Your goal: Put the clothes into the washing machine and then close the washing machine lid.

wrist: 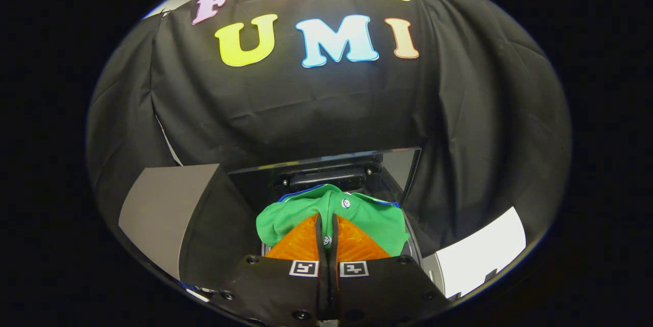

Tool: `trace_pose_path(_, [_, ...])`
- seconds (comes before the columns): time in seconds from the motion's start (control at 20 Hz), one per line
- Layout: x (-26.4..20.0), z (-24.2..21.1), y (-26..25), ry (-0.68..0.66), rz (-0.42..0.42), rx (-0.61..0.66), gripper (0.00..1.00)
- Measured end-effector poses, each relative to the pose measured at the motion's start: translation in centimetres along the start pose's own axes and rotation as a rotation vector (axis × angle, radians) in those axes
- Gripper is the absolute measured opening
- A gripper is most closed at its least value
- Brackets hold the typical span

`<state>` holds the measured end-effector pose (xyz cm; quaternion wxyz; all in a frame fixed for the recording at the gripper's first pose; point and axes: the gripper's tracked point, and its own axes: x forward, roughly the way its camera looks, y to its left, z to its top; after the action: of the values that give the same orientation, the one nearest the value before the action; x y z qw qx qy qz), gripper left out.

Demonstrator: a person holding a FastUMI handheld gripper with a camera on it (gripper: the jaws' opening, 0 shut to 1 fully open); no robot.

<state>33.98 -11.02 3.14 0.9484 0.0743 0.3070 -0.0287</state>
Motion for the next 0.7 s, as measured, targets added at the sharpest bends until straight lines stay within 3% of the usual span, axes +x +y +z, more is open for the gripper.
trace_pose_path(0.7, [6.5, -8.1, -0.6, 0.172, -0.032, 0.088, 0.01])
